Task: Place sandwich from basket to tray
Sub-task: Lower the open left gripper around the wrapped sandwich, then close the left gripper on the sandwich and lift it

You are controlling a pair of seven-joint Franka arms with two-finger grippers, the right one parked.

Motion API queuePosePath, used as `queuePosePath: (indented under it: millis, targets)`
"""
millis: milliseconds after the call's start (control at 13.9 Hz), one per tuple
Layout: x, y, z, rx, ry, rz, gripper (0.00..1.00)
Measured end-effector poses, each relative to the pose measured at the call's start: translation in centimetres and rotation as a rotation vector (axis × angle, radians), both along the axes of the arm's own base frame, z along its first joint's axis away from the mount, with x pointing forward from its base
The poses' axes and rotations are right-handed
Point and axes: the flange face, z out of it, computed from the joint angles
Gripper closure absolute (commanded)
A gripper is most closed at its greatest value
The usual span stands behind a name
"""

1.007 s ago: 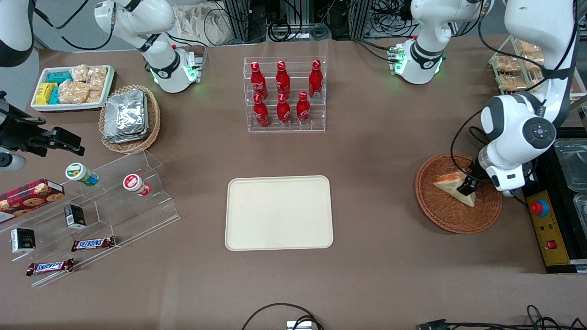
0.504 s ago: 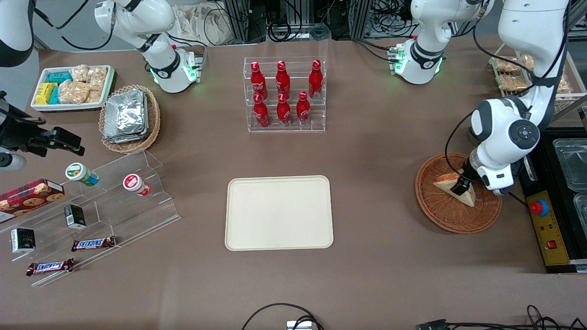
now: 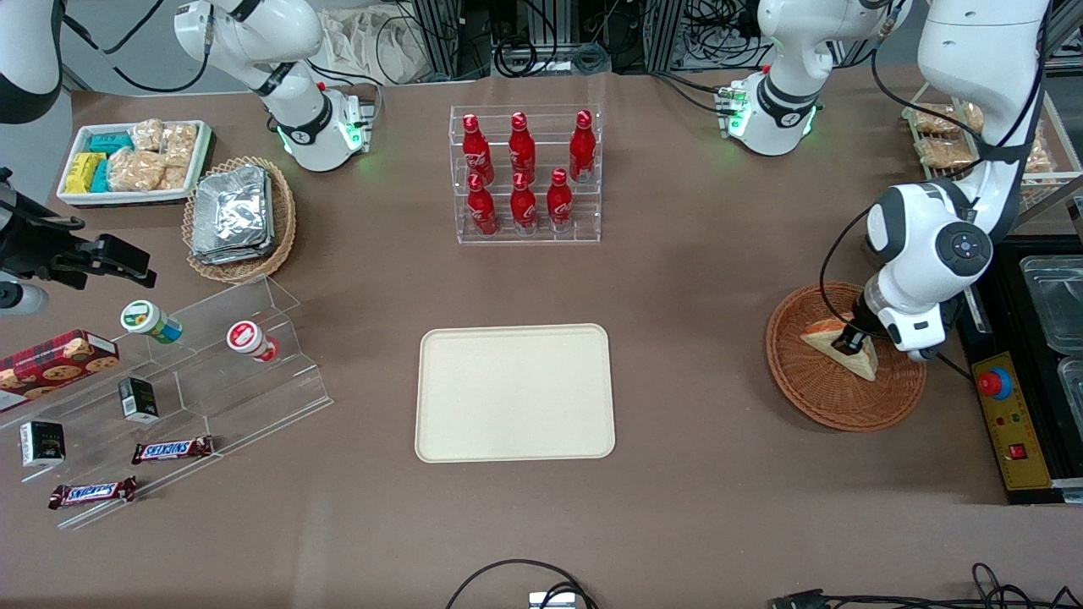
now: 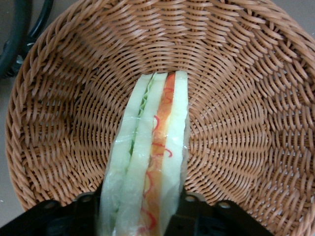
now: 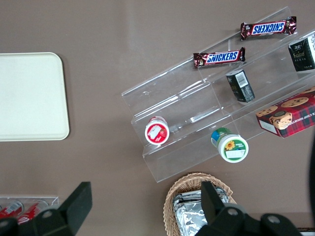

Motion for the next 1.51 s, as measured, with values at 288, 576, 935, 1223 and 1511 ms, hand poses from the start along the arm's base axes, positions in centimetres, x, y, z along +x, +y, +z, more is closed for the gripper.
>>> queuePosePath:
  millis: [288,576,935,1223,1511]
  targets:
    - [0.9,-0.1,2.5,0.001,-0.015,-0.026,0.94]
    - [1.9,-1.2,9.4,0.003,-0.011,-0.226,0.87]
    - [3.5,-4.2,15.2,0.003,0.000,-0.454,0.86]
    - [4.1,-9.1,17.5,0.003,-0.014,-0.621,0.86]
    - [4.3,-14.4,19.6,0.085,0.016,-0.808,0.86]
